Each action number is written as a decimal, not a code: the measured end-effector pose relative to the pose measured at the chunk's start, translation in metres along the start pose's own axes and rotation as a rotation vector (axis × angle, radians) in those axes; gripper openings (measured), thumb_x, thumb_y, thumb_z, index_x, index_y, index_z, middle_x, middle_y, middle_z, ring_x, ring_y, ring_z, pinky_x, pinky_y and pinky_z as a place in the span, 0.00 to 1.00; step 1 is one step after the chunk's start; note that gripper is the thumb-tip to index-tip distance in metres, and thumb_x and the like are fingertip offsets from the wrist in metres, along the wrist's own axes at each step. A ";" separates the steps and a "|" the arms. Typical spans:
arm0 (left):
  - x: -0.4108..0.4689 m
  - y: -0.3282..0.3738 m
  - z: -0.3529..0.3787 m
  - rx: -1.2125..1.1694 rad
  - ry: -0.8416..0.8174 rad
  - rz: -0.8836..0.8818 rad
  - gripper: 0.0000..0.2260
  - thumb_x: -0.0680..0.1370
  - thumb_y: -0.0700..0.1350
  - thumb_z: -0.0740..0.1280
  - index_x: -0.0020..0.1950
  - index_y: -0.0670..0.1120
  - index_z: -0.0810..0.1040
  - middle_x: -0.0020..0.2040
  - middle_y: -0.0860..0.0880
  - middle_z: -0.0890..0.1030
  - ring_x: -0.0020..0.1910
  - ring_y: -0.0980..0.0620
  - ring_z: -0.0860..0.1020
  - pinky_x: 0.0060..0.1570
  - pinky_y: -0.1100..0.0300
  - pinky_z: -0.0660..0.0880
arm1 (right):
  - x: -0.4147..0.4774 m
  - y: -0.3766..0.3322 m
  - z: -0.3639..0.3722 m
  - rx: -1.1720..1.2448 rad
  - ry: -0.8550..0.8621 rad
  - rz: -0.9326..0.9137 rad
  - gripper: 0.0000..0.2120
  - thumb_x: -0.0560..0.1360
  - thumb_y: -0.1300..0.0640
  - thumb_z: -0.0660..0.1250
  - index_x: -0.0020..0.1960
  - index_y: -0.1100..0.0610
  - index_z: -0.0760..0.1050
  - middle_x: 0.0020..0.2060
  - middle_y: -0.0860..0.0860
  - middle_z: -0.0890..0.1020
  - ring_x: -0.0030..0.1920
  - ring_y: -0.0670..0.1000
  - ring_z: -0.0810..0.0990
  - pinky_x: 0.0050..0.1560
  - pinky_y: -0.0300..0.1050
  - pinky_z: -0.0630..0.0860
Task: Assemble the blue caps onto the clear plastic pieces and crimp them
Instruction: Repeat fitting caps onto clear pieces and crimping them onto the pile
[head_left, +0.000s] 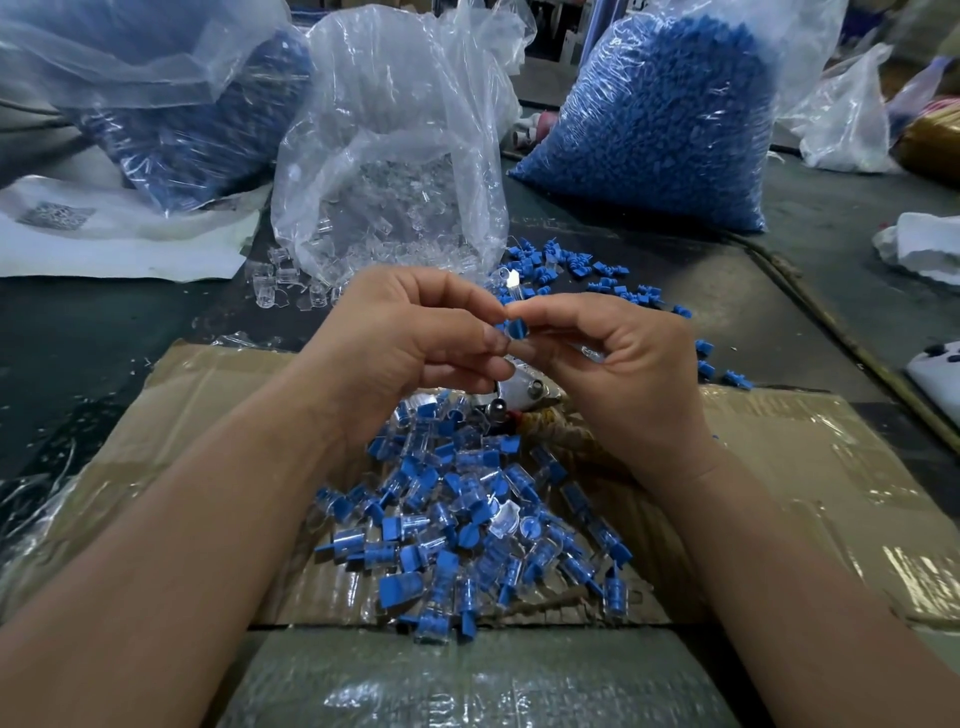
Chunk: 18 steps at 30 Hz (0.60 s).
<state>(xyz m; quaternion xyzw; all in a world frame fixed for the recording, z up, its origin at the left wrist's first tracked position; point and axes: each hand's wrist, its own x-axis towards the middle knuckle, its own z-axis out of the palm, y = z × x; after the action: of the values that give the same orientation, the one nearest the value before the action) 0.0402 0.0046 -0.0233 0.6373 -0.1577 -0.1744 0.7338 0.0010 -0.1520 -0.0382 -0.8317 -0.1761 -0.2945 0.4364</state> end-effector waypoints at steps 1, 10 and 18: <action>0.000 0.000 0.000 -0.001 -0.002 -0.004 0.08 0.58 0.37 0.69 0.36 0.41 0.78 0.30 0.42 0.81 0.28 0.50 0.81 0.29 0.62 0.78 | 0.000 0.000 0.000 -0.007 -0.002 -0.006 0.14 0.68 0.63 0.71 0.53 0.55 0.76 0.43 0.43 0.79 0.46 0.40 0.79 0.48 0.31 0.75; 0.000 -0.001 -0.001 0.029 0.000 -0.045 0.08 0.59 0.38 0.70 0.37 0.40 0.78 0.30 0.44 0.81 0.27 0.51 0.80 0.26 0.64 0.77 | -0.001 0.001 0.000 -0.052 -0.031 -0.033 0.11 0.68 0.64 0.72 0.50 0.61 0.80 0.44 0.47 0.80 0.47 0.43 0.80 0.50 0.35 0.76; 0.002 -0.003 -0.002 0.064 -0.017 -0.034 0.08 0.60 0.39 0.70 0.37 0.40 0.78 0.31 0.44 0.81 0.28 0.51 0.80 0.28 0.65 0.77 | 0.000 0.001 0.000 -0.060 -0.033 -0.073 0.12 0.67 0.65 0.72 0.50 0.62 0.80 0.44 0.48 0.80 0.46 0.45 0.80 0.50 0.36 0.77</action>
<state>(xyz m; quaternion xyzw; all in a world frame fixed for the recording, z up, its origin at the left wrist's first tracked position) 0.0421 0.0050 -0.0267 0.6615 -0.1584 -0.1872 0.7087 0.0019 -0.1521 -0.0388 -0.8422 -0.2045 -0.3016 0.3974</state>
